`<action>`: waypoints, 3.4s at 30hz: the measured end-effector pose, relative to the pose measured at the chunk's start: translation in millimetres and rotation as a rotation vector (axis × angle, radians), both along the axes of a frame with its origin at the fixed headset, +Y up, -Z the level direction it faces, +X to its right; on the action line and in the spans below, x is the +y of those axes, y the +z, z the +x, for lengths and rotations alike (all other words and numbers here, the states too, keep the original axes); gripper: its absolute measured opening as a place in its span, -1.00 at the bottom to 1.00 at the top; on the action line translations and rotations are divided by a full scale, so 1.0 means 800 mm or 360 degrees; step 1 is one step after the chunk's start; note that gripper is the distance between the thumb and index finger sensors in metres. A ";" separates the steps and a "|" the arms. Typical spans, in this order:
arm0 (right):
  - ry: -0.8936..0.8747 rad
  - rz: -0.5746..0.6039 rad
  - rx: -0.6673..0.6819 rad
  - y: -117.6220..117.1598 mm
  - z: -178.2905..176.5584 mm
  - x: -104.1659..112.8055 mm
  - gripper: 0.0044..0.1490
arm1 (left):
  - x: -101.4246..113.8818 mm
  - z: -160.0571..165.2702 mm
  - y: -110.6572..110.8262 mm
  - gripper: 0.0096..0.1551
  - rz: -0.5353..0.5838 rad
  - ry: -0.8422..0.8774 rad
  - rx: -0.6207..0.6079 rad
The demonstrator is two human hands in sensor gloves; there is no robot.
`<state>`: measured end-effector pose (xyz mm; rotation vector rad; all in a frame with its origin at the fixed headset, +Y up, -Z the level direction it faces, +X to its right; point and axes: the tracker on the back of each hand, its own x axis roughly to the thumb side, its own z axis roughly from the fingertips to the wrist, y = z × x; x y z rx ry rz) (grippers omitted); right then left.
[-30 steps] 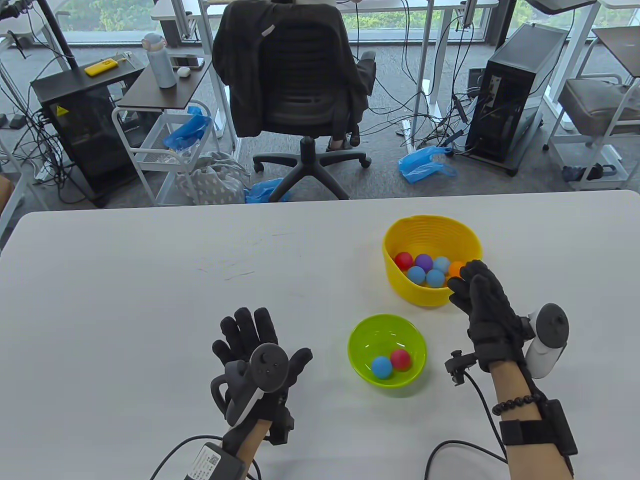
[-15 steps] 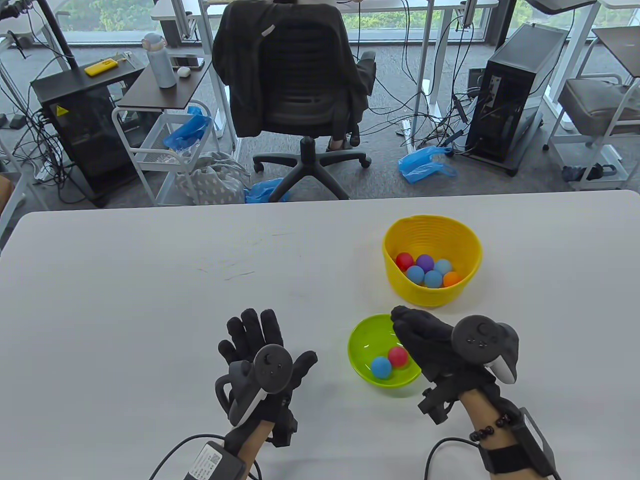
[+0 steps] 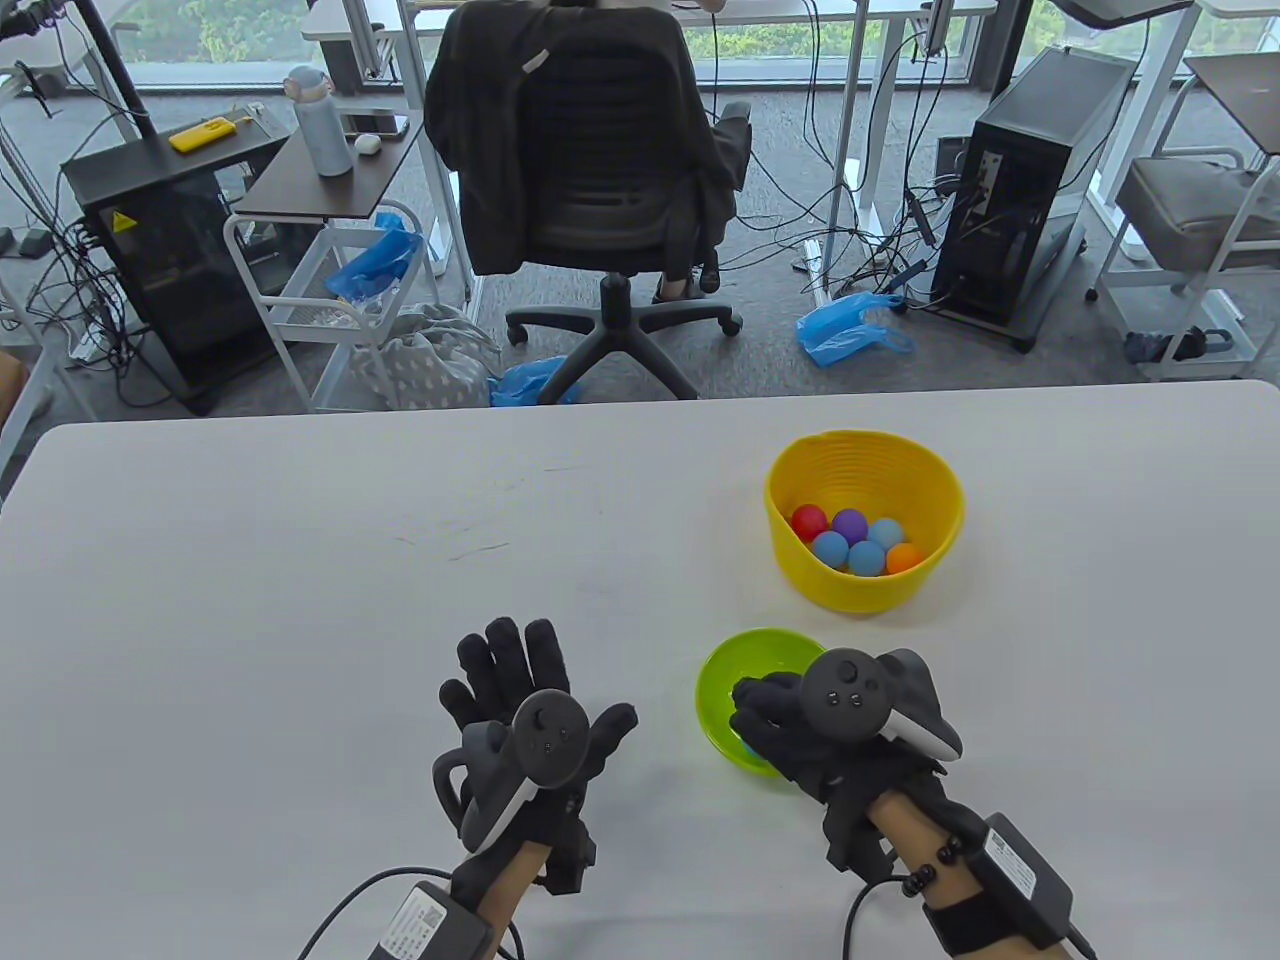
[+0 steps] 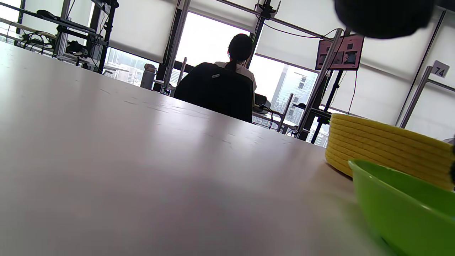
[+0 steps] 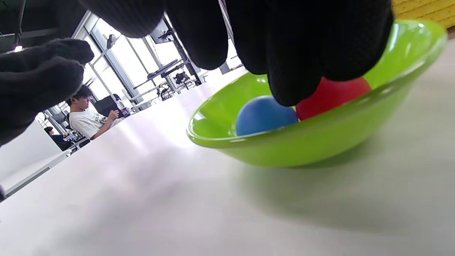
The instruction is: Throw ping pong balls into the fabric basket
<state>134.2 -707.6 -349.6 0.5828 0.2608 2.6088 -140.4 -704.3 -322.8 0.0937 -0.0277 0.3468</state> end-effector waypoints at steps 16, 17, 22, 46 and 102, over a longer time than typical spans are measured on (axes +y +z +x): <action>0.0197 -0.0102 -0.0003 -0.019 -0.005 -0.032 -0.33 | 0.001 -0.005 0.000 0.32 0.0017 -0.0018 0.0046; 0.0210 -0.0108 -0.0002 -0.020 -0.006 -0.033 -0.34 | 0.002 -0.005 0.000 0.31 0.0019 -0.0017 0.0049; 0.0291 -0.0098 0.0000 -0.022 -0.012 -0.037 -0.39 | 0.003 -0.007 0.000 0.32 0.0034 -0.0010 0.0061; -0.0491 0.0193 -0.0087 -0.008 0.049 0.027 -0.39 | -0.001 0.001 0.001 0.31 0.0003 0.0003 0.0014; -0.2097 -0.0287 -0.0487 -0.070 0.181 -0.012 0.00 | 0.001 -0.003 0.000 0.32 -0.0009 -0.0005 0.0046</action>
